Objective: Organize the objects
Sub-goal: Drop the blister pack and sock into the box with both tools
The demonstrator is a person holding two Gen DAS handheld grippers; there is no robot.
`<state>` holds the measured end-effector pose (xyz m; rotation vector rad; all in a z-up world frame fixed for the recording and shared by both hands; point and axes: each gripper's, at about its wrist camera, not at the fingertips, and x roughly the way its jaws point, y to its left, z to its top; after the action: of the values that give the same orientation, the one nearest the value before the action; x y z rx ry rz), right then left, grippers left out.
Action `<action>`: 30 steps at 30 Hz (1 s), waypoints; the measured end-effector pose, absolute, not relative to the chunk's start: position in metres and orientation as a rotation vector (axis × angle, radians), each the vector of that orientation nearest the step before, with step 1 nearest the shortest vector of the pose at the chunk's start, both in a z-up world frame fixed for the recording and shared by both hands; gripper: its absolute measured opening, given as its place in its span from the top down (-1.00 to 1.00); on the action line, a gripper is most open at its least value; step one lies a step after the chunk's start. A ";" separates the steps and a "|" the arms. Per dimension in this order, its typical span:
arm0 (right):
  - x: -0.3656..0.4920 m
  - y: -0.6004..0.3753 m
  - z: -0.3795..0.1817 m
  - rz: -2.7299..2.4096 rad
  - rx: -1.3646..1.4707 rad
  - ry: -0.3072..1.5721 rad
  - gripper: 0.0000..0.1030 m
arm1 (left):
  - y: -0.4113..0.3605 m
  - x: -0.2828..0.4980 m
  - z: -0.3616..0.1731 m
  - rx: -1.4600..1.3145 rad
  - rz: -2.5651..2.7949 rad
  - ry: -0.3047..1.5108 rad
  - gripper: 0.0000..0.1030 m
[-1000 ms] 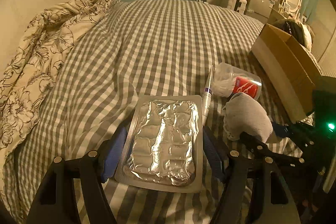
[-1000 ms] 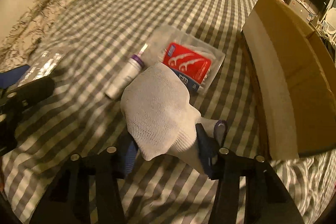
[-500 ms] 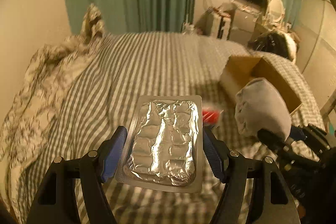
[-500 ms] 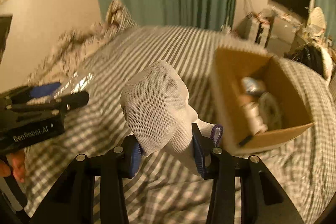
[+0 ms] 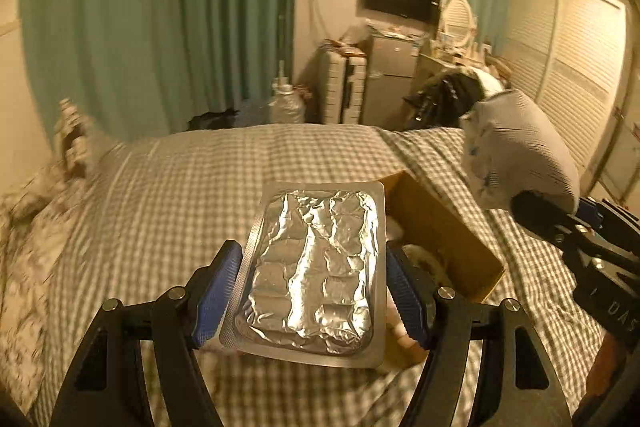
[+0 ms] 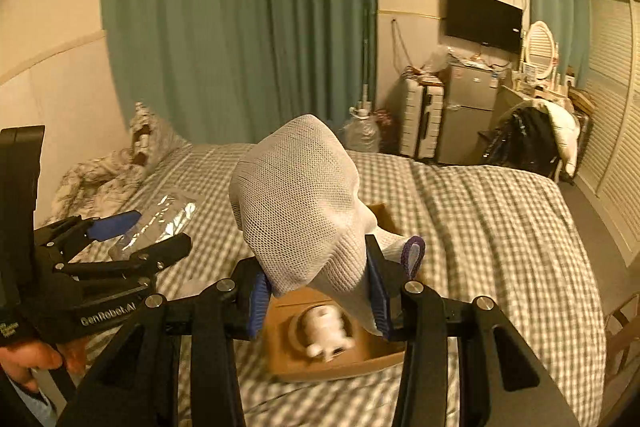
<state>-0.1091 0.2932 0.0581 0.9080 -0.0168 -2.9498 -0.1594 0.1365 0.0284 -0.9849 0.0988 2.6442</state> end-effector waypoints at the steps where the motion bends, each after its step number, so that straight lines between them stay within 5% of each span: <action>1: -0.114 0.297 0.056 -2.957 0.918 -0.015 0.21 | 0.145 -0.164 0.026 -0.983 2.634 0.112 -0.42; 17: -0.173 0.353 -0.032 -2.927 1.127 -0.220 0.17 | 0.205 -0.217 -0.044 -1.077 2.528 0.238 -0.43; 23: -0.169 0.363 -0.030 -2.966 1.108 -0.256 -0.08 | 0.214 -0.218 -0.048 -1.092 2.496 0.259 -0.49; 30: -0.152 0.369 -0.008 -3.029 1.035 -0.322 -0.53 | 0.196 -0.203 -0.018 -1.024 2.560 0.220 -0.97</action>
<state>-0.1516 0.3691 -0.0079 1.0348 -0.3216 -3.0286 -0.2029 0.1959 -0.0183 -1.0241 0.2196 2.5604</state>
